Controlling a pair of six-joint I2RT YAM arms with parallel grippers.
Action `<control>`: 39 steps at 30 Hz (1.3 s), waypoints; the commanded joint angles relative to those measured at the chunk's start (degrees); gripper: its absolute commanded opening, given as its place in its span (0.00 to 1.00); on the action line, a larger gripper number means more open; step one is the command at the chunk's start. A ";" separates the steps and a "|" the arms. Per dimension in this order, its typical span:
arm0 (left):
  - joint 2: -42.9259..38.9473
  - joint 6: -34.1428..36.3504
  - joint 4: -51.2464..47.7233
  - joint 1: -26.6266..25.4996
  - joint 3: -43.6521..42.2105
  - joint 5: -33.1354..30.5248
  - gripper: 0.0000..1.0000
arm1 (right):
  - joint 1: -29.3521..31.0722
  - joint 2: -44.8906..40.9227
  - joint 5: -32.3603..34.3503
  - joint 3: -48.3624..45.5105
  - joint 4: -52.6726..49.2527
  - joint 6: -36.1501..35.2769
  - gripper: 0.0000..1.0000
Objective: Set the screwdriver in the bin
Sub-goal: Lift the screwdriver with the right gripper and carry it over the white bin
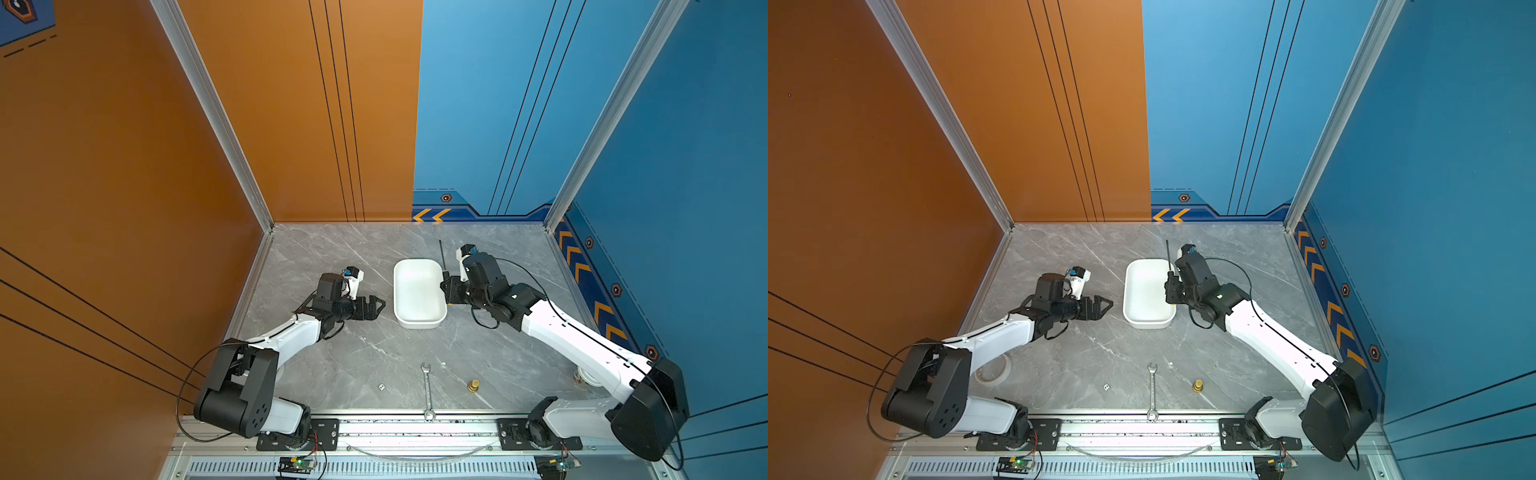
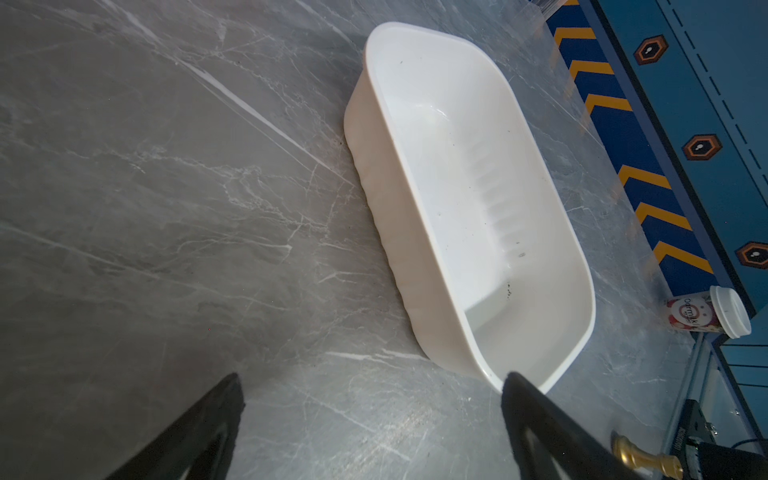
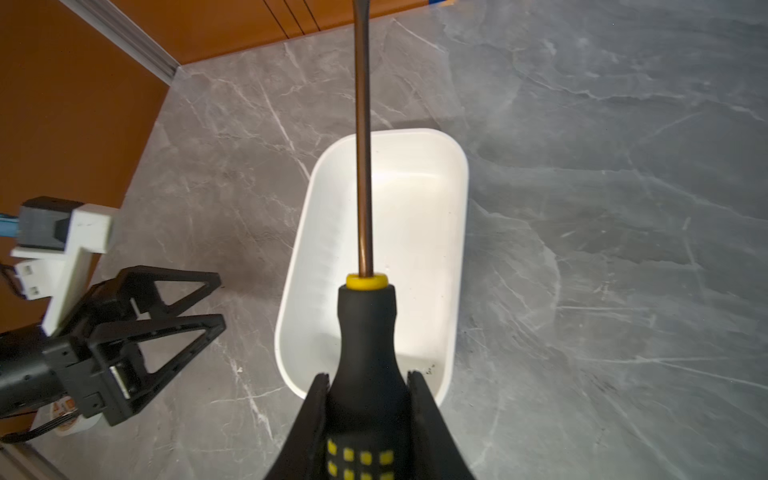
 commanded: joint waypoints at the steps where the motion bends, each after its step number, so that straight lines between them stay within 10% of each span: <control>1: -0.02 0.95 -0.52 -0.38 1.16 -0.25 0.98 | 2.51 4.42 4.53 4.03 -0.01 1.83 0.00; 19: -1.51 1.21 -0.92 -0.14 0.30 -0.80 0.98 | 6.83 26.54 12.39 20.83 -14.22 15.04 0.00; 39: -1.43 1.83 -1.53 -0.06 0.19 -1.22 0.98 | 6.36 36.47 13.46 23.54 -14.96 14.65 0.00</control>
